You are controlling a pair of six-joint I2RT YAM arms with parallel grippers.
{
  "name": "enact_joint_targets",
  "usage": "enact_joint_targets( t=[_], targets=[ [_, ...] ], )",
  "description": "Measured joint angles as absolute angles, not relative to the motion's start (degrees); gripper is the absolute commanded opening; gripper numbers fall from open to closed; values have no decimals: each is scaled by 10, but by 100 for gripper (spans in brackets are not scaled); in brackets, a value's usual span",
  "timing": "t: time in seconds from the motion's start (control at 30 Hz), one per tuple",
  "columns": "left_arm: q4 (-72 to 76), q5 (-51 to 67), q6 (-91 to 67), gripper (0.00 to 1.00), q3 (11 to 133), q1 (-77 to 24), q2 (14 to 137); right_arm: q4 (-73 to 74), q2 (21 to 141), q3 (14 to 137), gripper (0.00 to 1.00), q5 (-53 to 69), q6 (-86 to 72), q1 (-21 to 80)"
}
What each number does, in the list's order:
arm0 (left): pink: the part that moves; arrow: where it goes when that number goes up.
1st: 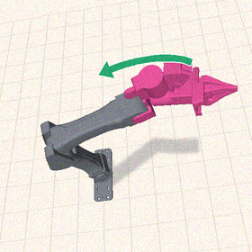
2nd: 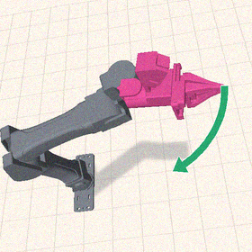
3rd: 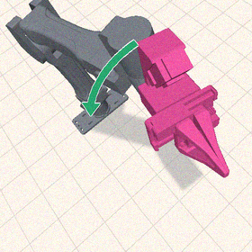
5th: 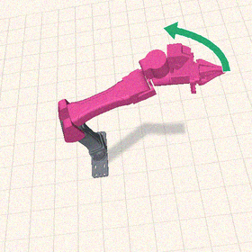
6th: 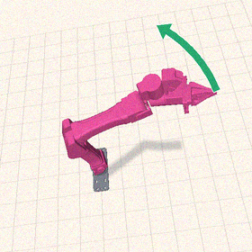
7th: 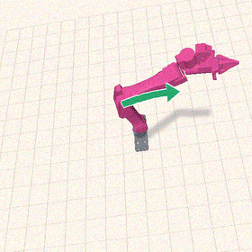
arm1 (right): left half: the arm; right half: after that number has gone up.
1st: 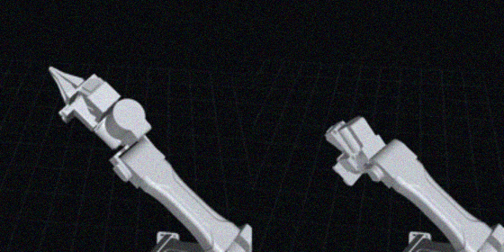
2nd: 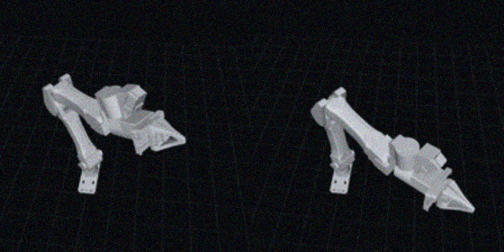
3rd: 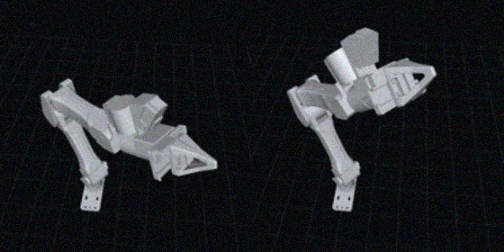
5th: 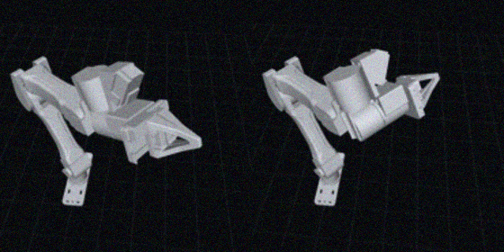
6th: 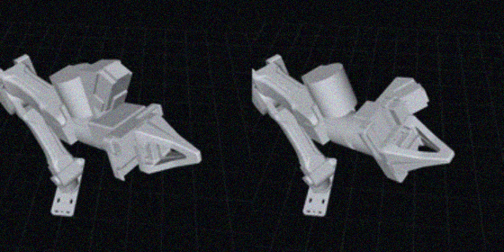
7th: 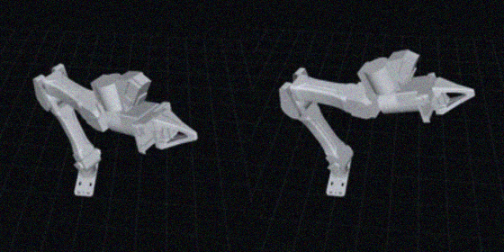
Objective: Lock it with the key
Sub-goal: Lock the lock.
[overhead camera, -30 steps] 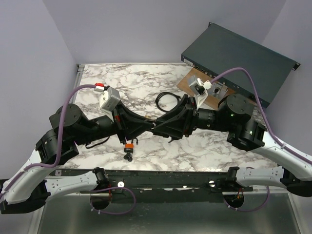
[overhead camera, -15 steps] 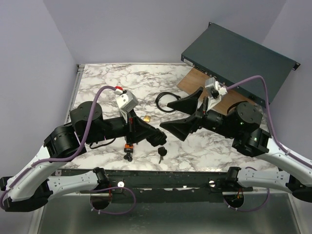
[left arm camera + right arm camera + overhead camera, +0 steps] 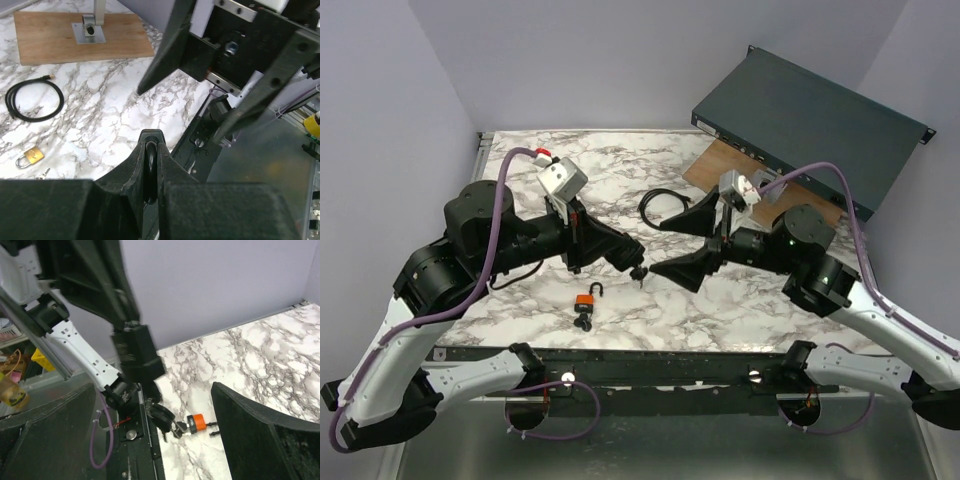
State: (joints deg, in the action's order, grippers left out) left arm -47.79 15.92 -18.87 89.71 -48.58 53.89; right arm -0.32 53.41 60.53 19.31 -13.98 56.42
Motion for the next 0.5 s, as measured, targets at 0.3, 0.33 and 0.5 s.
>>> enact_joint_targets(
  t=[0.3, 0.33, 0.5],
  targets=[
    [-499, 195, -158, 0, 973, -433, 559, -174, 610, 577, 98, 441, -259, 360],
    [-499, 199, -157, 0, 977, -429, 561, -198, 620, 577, 98, 461, -273, 359],
    [-499, 225, -160, 0, 998, -404, 573, -336, 676, 578, 91, 548, -358, 359]
  ],
)
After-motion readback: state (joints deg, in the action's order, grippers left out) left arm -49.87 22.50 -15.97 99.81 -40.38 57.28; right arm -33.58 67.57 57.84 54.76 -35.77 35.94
